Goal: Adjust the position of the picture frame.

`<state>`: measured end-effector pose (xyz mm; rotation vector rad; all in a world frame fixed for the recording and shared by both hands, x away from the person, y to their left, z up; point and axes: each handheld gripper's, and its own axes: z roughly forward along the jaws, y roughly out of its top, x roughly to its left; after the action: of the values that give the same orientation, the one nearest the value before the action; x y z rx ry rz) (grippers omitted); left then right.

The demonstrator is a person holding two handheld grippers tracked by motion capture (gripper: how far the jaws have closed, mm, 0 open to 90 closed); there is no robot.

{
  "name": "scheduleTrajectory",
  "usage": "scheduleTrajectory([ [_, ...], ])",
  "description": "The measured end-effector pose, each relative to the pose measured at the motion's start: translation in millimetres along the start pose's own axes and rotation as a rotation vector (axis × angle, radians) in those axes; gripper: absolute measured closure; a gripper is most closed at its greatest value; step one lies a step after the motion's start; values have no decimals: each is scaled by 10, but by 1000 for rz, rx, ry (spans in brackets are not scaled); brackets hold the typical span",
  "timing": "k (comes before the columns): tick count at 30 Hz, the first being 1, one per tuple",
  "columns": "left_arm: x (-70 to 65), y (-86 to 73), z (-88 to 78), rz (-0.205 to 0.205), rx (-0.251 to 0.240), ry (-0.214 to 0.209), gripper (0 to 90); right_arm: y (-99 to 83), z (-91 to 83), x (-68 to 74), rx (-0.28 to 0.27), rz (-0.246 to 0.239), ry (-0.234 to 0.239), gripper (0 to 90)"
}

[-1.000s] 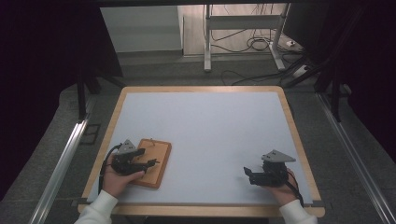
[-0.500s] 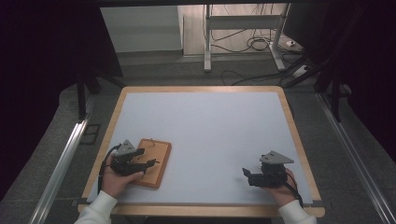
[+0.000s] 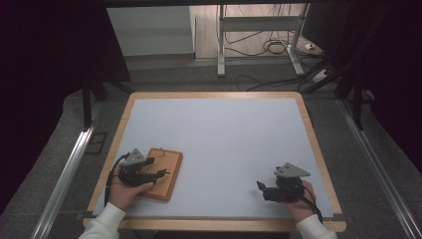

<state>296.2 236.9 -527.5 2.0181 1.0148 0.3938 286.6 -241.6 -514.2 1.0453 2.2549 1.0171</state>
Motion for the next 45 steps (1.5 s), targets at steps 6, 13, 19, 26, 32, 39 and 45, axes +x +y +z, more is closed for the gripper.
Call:
scheduleTrajectory([
  [6,10,6,19,1,3,9,308,2,16,36,4,-17,14,137],
  [13,84,80,73,5,-6,32,319,1,26,42,5,-16,13,137],
  [19,130,151,145,8,-4,39,327,4,31,50,7,-17,15,137],
  [26,174,224,214,9,-7,30,371,1,30,37,5,-16,15,137],
  [32,261,287,311,0,-11,17,502,3,24,32,8,-17,13,137],
  [39,275,321,368,11,4,17,638,-4,27,18,10,-11,11,137],
  [45,312,323,375,15,15,29,799,1,29,31,13,-12,15,137],
])
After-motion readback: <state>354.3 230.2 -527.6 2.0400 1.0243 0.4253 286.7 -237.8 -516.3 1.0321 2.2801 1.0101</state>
